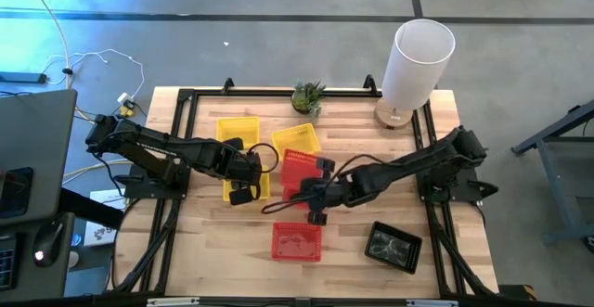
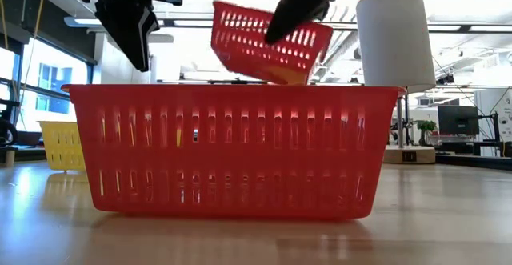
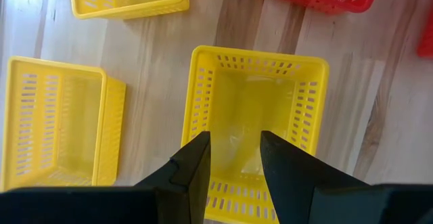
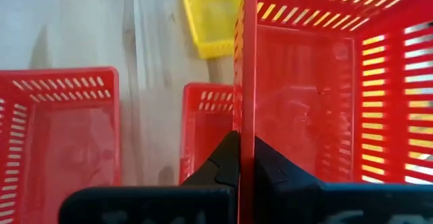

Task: Stack baskets by color
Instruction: Stack the top right red bin on top of the top left red bin, then stack the bottom red bin on top of the top stacked red bins

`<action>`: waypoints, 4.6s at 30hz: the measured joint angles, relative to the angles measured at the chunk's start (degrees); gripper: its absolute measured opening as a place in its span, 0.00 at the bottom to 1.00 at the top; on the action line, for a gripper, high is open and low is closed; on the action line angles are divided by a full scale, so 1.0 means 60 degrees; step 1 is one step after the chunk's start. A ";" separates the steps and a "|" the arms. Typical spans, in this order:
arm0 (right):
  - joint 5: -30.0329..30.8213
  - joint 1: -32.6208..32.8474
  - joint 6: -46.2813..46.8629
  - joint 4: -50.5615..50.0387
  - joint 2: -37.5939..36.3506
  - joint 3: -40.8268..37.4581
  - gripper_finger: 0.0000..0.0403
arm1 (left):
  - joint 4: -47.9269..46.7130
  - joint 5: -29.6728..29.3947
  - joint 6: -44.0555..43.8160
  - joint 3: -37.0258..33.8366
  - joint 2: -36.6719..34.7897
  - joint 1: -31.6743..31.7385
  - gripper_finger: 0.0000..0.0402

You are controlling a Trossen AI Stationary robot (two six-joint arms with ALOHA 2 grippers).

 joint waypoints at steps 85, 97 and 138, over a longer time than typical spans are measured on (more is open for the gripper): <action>-0.0050 0.0259 0.1121 -0.3522 0.1544 0.1576 0.31 | 0.0732 0.0578 -0.0004 0.0000 0.0000 -0.0354 0.29; 0.1425 0.0259 0.2000 -0.6136 0.1544 0.2302 0.31 | 0.1840 0.0576 -0.0025 0.0000 0.0004 -0.1806 0.29; 0.4755 -0.1223 0.2488 -0.8806 -0.0127 0.3355 0.31 | 0.4546 0.0080 0.0002 0.0004 0.1304 -0.2703 0.29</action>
